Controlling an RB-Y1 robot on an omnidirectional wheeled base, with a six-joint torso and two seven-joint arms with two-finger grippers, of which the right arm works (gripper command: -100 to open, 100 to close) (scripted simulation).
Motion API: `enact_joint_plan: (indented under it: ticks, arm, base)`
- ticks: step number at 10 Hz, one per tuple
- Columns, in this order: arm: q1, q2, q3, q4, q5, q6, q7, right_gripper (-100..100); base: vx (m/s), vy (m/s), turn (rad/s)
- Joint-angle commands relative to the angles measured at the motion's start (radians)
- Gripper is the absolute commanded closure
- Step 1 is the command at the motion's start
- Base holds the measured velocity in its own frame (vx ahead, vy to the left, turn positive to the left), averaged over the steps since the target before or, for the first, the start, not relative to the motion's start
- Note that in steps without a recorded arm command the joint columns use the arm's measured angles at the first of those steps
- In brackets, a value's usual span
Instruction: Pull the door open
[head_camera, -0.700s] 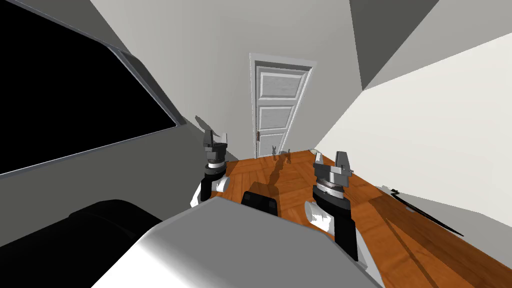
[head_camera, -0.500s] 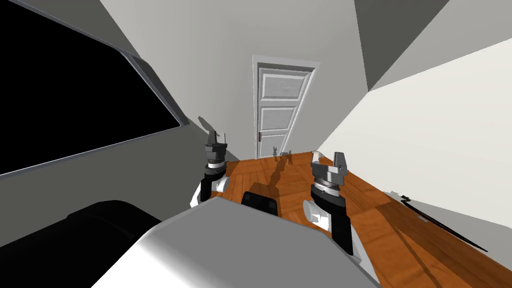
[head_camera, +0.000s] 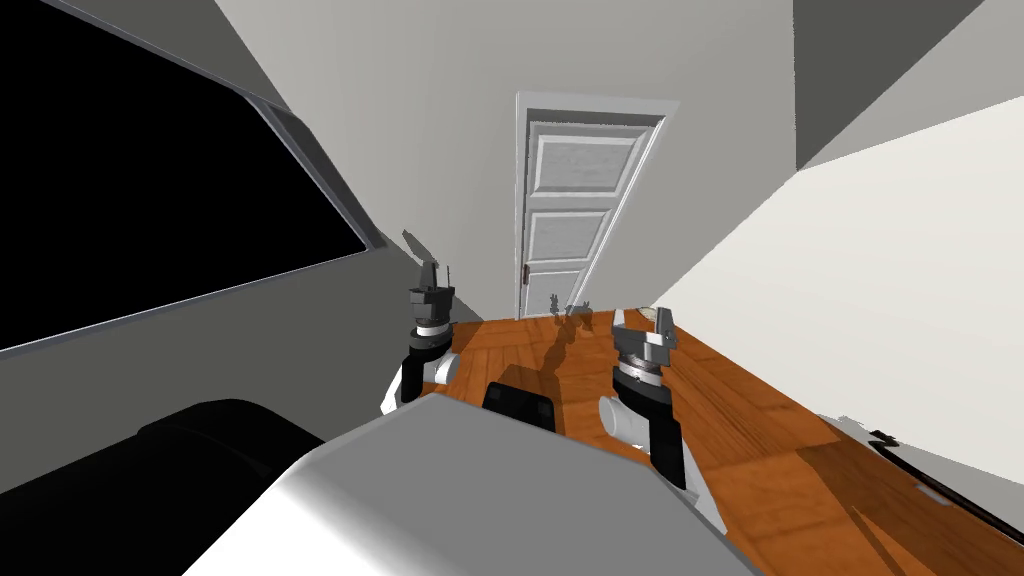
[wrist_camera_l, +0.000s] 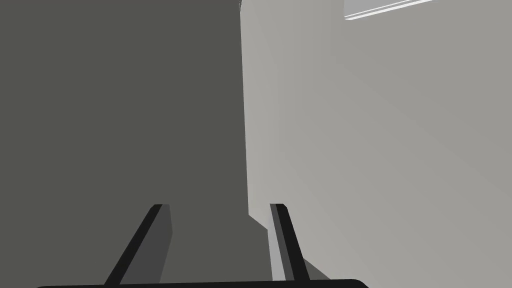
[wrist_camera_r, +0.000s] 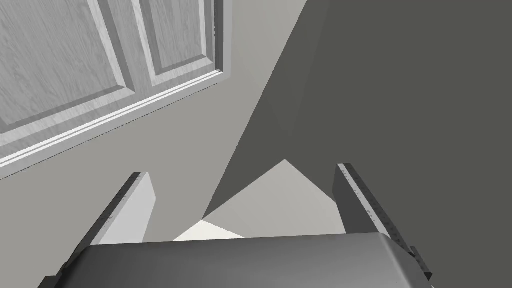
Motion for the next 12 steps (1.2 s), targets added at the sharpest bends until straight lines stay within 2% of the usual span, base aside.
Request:
enact_joint_plan:
  ticks: [1,5,12]
  arm:
    - [-0.009,-0.006,0.008,0.032,-0.023,-0.011,-0.024,-100]
    - [-0.041,-0.021,0.028,0.118,-0.084,-0.033,-0.084,-100]
    - [-0.106,-0.049,0.069,0.297,-0.211,-0.078,-0.210,-100]
  base:
    - [0.072,0.000,0.121]
    - [0.086,0.000,0.116]
    - [0.100,-0.003,0.144]
